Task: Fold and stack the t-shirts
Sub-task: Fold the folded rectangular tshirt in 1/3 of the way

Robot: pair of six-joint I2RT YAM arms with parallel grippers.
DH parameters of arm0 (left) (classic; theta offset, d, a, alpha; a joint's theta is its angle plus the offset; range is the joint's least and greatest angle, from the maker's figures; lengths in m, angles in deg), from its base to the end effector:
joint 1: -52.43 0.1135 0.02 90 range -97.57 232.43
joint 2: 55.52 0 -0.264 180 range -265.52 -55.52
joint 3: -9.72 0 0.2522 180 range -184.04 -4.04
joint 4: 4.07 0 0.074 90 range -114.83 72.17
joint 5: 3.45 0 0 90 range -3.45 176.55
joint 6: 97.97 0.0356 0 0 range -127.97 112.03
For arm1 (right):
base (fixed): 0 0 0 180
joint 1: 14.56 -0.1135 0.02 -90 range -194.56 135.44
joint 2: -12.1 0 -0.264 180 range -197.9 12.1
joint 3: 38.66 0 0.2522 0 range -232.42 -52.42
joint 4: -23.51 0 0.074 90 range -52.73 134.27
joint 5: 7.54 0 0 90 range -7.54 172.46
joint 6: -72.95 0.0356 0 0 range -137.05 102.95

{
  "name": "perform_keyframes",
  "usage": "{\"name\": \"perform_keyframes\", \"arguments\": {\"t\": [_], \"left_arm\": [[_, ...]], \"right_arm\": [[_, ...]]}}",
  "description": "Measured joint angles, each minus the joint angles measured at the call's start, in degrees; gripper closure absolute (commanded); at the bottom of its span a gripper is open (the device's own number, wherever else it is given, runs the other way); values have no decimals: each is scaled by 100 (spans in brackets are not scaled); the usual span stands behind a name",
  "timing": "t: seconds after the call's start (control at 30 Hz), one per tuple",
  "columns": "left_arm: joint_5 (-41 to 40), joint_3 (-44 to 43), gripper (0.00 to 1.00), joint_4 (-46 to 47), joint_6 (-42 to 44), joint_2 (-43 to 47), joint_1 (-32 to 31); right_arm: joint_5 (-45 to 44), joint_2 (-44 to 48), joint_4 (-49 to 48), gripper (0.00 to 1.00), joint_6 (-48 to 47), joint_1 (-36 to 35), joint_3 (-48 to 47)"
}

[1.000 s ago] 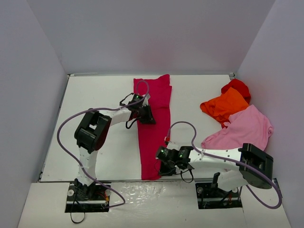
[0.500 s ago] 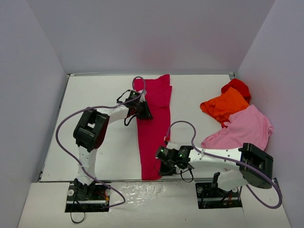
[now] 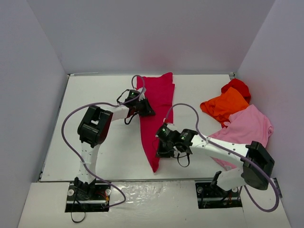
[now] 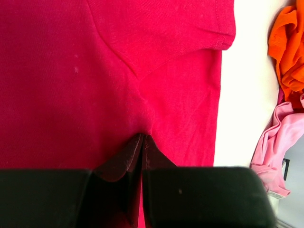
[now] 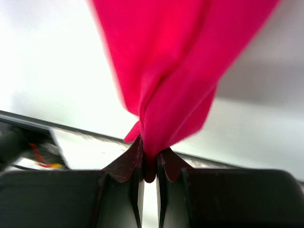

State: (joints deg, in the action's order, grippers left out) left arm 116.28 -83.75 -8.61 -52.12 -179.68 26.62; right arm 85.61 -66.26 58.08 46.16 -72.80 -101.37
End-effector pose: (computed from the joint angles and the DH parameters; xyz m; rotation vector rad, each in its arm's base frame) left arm 0.4162 -0.2209 0.1427 -0.0557 2.3781 -1.2124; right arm 0.1455 0.2388 0.2199 0.0906 2.7086 0.8917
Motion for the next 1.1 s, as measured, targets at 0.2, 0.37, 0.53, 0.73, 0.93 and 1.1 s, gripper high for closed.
{"name": "perform_keyframes", "arguments": {"t": [0.2, 0.37, 0.53, 0.73, 0.93, 1.1], "left_arm": [[40, 179, 100, 351, -74, 7, 0], [26, 328, 100, 573, -89, 43, 0], [31, 500, 100, 807, -109, 79, 0], [52, 594, 100, 1020, -165, 81, 2], [92, 643, 100, 1157, -213, 66, 0], [149, 641, 100, 1222, -259, 29, 0]], "right_arm": [[-247, -440, 190, 100, -1131, 1109, -1490], [-336, -1156, 343, 100, -1947, 1726, -2407], [-339, -2079, 419, 100, -2512, 2238, -3170], [-260, -3054, 430, 100, -2885, 2613, -4026], [10, -3678, 411, 100, -3077, 2955, -4766], [190, -4089, 375, 100, -3118, 3299, -5115]]}}
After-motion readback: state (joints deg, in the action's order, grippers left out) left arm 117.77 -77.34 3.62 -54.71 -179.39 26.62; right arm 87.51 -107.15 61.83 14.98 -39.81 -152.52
